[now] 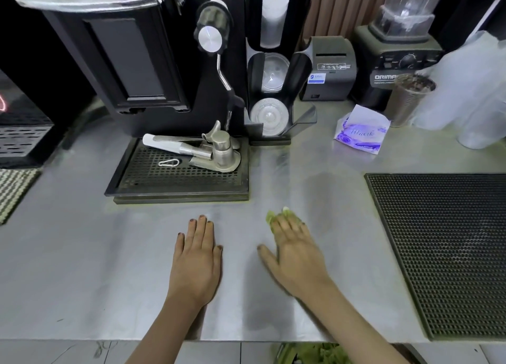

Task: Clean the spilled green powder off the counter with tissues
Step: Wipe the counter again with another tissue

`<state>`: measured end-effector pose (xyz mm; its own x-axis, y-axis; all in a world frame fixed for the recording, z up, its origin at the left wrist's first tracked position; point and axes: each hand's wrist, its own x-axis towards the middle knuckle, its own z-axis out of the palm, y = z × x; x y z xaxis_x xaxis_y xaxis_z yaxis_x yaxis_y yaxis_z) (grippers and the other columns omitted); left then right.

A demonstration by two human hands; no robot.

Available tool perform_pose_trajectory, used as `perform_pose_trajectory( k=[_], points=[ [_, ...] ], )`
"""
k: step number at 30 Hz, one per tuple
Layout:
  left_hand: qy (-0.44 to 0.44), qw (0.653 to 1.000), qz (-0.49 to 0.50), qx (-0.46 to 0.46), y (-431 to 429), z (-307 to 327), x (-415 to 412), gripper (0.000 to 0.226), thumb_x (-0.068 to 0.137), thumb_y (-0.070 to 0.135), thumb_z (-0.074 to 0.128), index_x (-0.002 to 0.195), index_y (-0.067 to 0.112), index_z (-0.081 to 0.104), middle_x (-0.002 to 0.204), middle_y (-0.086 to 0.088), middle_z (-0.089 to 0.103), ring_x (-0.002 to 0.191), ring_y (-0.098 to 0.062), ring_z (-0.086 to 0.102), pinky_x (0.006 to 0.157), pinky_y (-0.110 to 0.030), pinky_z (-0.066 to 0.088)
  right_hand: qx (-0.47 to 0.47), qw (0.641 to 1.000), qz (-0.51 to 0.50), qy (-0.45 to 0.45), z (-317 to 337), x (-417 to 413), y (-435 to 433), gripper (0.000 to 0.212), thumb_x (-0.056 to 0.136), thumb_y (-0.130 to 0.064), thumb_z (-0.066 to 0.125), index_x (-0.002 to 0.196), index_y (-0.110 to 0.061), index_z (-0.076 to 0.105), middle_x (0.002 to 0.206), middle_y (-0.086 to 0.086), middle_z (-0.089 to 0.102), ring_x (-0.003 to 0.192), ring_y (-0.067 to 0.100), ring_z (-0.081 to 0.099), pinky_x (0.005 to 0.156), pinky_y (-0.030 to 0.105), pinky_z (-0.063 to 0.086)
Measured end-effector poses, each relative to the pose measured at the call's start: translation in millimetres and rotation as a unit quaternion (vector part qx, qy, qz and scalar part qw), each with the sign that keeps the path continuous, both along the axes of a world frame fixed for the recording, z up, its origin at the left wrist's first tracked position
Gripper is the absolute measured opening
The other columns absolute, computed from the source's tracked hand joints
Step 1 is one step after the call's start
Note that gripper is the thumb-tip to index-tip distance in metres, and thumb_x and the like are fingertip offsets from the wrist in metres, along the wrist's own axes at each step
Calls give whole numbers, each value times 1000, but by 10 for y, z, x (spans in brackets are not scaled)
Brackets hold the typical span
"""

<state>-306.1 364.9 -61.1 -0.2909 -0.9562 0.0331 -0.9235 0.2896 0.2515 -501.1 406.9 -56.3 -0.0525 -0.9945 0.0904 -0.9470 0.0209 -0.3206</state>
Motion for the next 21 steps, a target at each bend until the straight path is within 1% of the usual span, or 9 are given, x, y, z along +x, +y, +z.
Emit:
perform_pose_trajectory(
  k=[2,3,5,7,11,13,15,18,21],
  points=[
    [1,1000,0,-2,-1,-3,4,76,81,44,-7,146,11,14,154,-1,4,138,-11,-8,114,-35,-3,-21,999,-36,30,17,-296,-137,61,85,-52,25,127,-17,53,128,4,59,126,18,44,103,36,37],
    [-1,1000,-2,-4,-3,-10,8,75,82,44,-6,146,11,14,154,-1,5,138,-12,-9,113,-35,-3,-28,995,-86,50,12,-496,-319,63,86,-51,23,127,-13,52,127,9,58,125,22,44,103,39,37],
    [-6,1000,-3,-15,-3,-25,12,71,85,42,-2,144,9,20,153,-4,11,138,-14,-5,112,-36,0,18,981,-188,44,56,-879,-802,63,91,-47,23,135,-5,40,138,18,46,133,29,35,109,44,24],
    [-7,1000,-1,-26,-4,-39,12,68,88,41,3,143,7,26,152,-6,18,138,-16,1,112,-38,5,69,971,-228,19,76,-1005,-1250,59,96,-41,24,139,-1,30,144,21,35,139,30,23,112,43,14],
    [3,1000,-5,-24,-4,-56,18,69,87,42,2,144,8,24,153,-5,15,138,-14,-1,113,-38,4,37,994,-103,-6,4,-390,-1195,82,81,-53,3,138,-4,34,143,19,38,139,29,22,114,37,11],
    [4,1000,-4,-26,-5,-50,17,69,87,42,2,144,8,23,153,-5,15,138,-14,-2,113,-37,3,19,1000,9,3,-5,-105,-683,75,84,-52,9,139,-9,37,142,10,43,139,24,25,115,35,14],
    [2,1000,-3,-23,-3,-52,14,69,87,42,1,144,9,22,153,-4,14,138,-14,-3,113,-37,3,11,999,37,2,51,-205,-405,69,85,-49,10,138,-17,39,142,2,45,139,16,28,113,37,21],
    [2,1000,-4,-23,-9,-55,19,70,86,42,0,144,9,22,153,-4,13,138,-14,-3,113,-38,3,6,993,-84,84,17,-818,-751,73,83,-48,1,138,-16,38,141,9,45,136,21,32,109,42,21],
    [4,1000,-2,-23,-7,-57,12,69,87,42,1,144,8,23,153,-5,15,139,-15,0,114,-39,5,70,967,-235,61,76,-1201,-1250,59,96,-40,14,141,-6,28,144,19,36,138,30,26,111,46,17]
  ],
)
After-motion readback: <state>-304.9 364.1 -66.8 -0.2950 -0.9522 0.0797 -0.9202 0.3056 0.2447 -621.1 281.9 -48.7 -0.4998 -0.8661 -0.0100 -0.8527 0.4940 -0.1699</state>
